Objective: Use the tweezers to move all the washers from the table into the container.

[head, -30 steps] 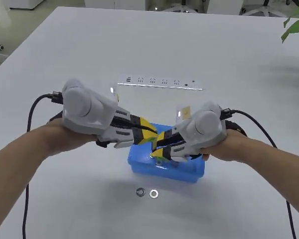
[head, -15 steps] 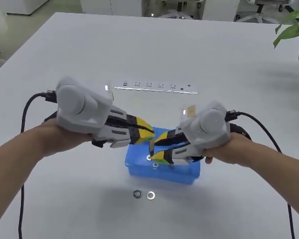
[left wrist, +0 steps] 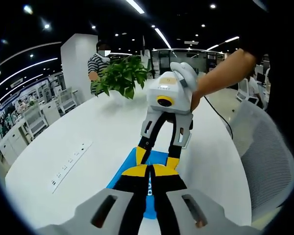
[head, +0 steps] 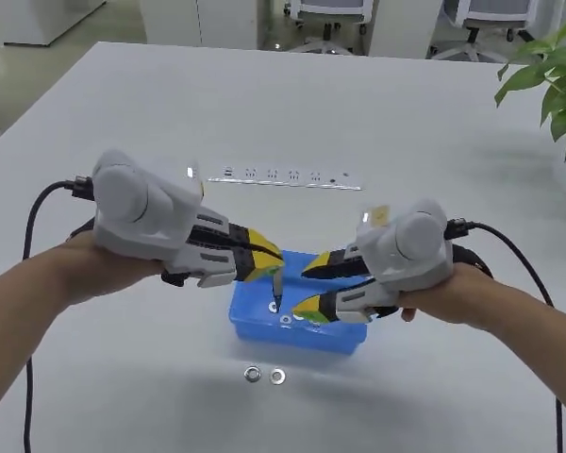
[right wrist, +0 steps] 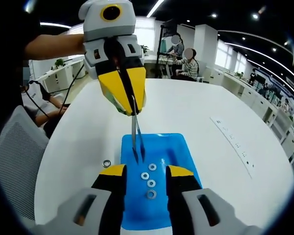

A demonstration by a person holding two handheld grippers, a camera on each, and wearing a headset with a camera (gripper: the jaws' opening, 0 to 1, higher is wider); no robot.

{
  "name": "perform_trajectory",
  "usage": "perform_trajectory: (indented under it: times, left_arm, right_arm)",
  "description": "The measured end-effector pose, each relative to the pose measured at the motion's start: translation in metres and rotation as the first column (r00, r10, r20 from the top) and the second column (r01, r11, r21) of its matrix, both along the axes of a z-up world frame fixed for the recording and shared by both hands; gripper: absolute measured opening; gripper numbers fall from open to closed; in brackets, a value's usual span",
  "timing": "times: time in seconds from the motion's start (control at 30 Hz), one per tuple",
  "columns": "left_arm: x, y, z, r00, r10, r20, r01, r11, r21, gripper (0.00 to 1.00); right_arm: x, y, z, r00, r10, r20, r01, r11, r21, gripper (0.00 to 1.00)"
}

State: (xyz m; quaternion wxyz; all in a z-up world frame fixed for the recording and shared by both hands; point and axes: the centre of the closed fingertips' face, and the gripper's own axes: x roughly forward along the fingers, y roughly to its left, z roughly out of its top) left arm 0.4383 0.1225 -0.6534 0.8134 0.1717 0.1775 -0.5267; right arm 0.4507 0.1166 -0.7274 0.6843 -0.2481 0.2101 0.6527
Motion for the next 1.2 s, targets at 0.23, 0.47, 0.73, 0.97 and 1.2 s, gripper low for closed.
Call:
perform_trajectory:
  times: [0.23, 0.47, 0.73, 0.97, 1.2]
  left_arm:
    - [-0.009, -0.001, 0.004, 1.000, -0.006, 0.001, 0.006, 1.000, 0.002, 0.05]
    - [-0.020, -0.001, 0.008, 1.000, -0.014, 0.001, 0.014, 1.000, 0.005, 0.05]
    - [-0.029, -0.004, 0.011, 1.000, -0.023, 0.011, 0.023, 1.000, 0.007, 0.05]
    - [-0.030, -0.002, 0.018, 0.999, -0.017, 0.029, 0.017, 1.000, 0.006, 0.05]
    - [-0.037, -0.003, 0.022, 0.999, -0.024, 0.030, 0.024, 1.000, -0.001, 0.05]
  right_arm:
    - [-0.008, -0.013, 0.004, 0.999, -0.035, 0.001, 0.035, 0.999, 0.003, 0.37]
    - [-0.015, -0.029, 0.007, 0.997, -0.080, -0.001, 0.080, 0.997, 0.008, 0.42]
    - [-0.023, -0.043, 0.005, 0.993, -0.117, -0.003, 0.117, 0.993, 0.002, 0.48]
    - [-0.028, -0.051, 0.006, 0.991, -0.133, 0.002, 0.133, 0.991, 0.001, 0.49]
    - [-0.033, -0.060, 0.004, 0.989, -0.150, 0.001, 0.150, 0.989, -0.007, 0.51]
